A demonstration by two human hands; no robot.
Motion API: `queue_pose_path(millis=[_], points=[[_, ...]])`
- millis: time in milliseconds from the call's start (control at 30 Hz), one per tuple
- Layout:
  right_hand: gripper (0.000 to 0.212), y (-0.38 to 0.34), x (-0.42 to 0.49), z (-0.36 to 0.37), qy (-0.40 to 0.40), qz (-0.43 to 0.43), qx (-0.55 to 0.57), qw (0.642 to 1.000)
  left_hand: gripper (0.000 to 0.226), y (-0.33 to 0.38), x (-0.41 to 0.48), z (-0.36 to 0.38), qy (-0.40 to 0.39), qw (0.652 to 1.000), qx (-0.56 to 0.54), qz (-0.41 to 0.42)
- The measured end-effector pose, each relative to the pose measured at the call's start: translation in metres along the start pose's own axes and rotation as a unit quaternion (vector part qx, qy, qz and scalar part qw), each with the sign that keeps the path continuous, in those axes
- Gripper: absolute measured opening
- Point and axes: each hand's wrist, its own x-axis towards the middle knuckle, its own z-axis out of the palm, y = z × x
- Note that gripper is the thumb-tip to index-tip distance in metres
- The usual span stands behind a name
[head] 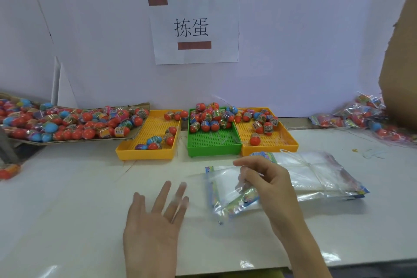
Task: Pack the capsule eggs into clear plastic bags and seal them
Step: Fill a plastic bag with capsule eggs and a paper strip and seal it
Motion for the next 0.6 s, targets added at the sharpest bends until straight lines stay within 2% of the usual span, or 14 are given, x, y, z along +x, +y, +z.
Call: queue_pose_path(millis=[67,100,133,200,267,367,400,500,567,600], points=[[0.038,-0.001,0.0,0.0,0.0,0.012,0.013,1.0,0.019,0.001,-0.003,0.0,-0.022,0.999,0.033,-0.008],[0.037,-0.002,0.0,0.001,-0.002,0.017,0.018,1.0,0.018,0.001,-0.003,-0.001,-0.041,0.998,0.052,-0.013],[0.036,-0.002,0.0,0.001,-0.004,0.022,0.026,0.999,0.029,0.0,-0.002,-0.002,-0.061,0.995,0.074,-0.017],[0.035,-0.004,-0.001,0.001,-0.013,0.032,0.044,0.998,0.068,-0.004,0.003,-0.007,-0.121,0.98,0.158,-0.008],[0.032,-0.005,0.0,0.002,-0.026,0.04,0.069,0.997,0.09,-0.007,0.005,-0.009,-0.182,0.94,0.287,0.027],[0.026,-0.006,0.0,0.002,-0.03,0.044,0.078,0.996,0.083,-0.014,0.004,-0.013,-0.243,0.86,0.441,0.082],[0.025,-0.005,0.001,0.001,-0.032,0.048,0.077,0.995,0.076,-0.017,0.004,-0.014,-0.253,0.847,0.459,0.092],[0.017,-0.007,0.0,0.002,-0.044,0.069,0.062,0.995,0.039,-0.021,0.001,-0.012,-0.25,0.844,0.457,0.125],[0.034,-0.006,-0.001,0.001,-0.051,0.085,0.026,0.995,0.023,-0.021,-0.002,-0.01,-0.233,0.844,0.463,0.136],[0.036,-0.005,-0.001,0.0,-0.056,0.089,0.013,0.994,0.024,-0.021,-0.002,-0.008,-0.223,0.847,0.464,0.133]])
